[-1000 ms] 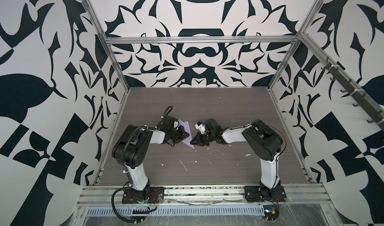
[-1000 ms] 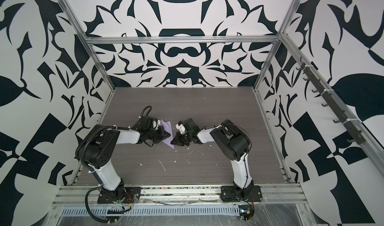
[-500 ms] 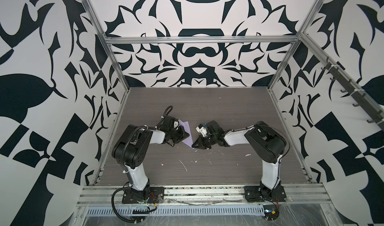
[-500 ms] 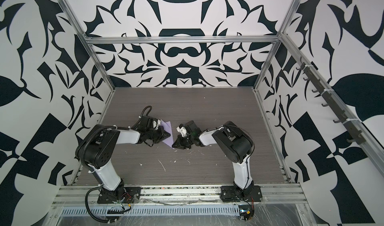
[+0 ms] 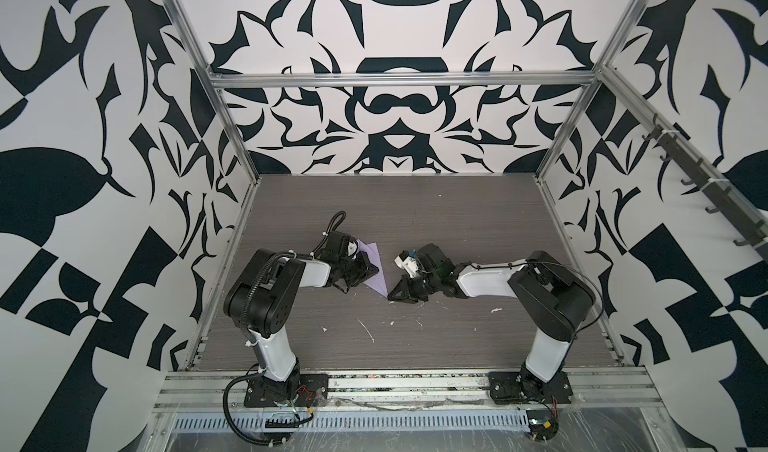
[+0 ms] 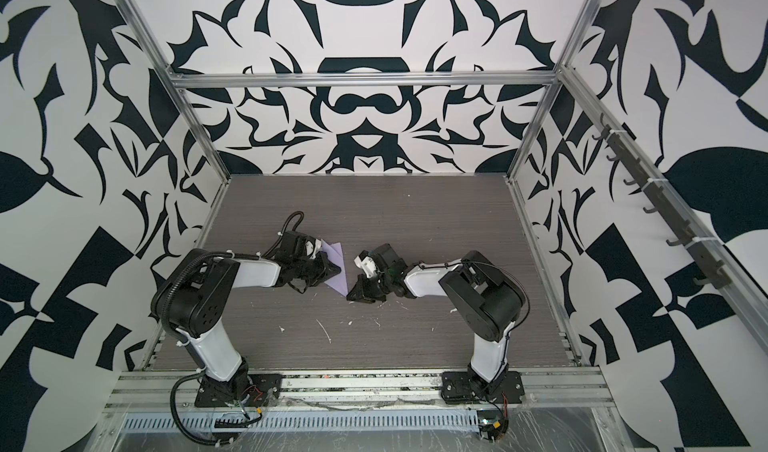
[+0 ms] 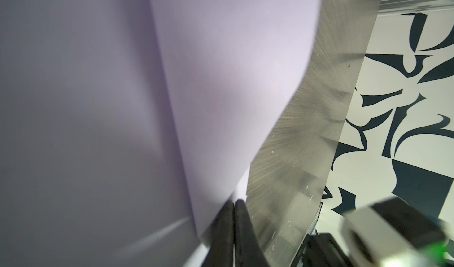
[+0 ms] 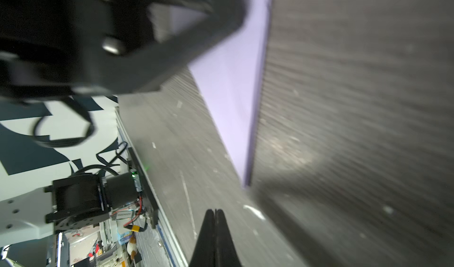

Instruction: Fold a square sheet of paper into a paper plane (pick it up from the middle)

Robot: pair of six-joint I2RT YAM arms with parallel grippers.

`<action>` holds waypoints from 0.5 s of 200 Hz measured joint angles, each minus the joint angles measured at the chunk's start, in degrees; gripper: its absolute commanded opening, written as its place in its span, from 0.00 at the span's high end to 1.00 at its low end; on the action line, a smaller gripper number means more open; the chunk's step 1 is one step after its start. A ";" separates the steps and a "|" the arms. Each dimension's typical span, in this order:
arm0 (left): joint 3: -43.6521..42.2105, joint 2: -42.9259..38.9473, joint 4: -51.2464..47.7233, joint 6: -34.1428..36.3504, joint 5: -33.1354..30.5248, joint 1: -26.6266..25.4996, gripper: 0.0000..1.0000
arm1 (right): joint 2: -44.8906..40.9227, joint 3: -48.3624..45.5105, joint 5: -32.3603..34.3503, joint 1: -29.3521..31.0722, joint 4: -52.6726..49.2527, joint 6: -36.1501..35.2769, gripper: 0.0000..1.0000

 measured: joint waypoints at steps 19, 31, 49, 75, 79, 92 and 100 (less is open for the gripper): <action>0.11 0.00 -0.22 0.00 -0.02 -0.02 0.94 | 0.87 2.95 0.72 0.00 0.15 -0.26 0.96; 0.20 0.00 -0.35 0.00 -0.02 0.00 0.94 | 2.14 4.74 1.38 0.00 0.20 -0.33 0.97; 0.35 0.00 -0.63 -0.02 -0.04 0.00 0.94 | 4.68 7.04 2.40 0.00 0.15 -0.44 0.97; 0.42 0.00 -0.74 -0.26 -0.07 0.00 0.93 | 7.61 8.28 3.85 0.00 -0.20 -0.44 0.98; 0.42 0.00 -0.74 -0.35 -0.07 0.00 0.93 | 7.87 8.31 4.00 0.00 -0.35 -0.44 0.98; 0.42 0.00 -0.74 -0.68 -0.04 0.00 0.93 | 8.59 8.31 4.44 -0.02 -1.18 -0.46 0.98; 0.42 0.00 -0.72 -0.87 -0.02 0.00 0.93 | 8.87 8.31 4.52 -0.02 -1.60 -0.48 0.98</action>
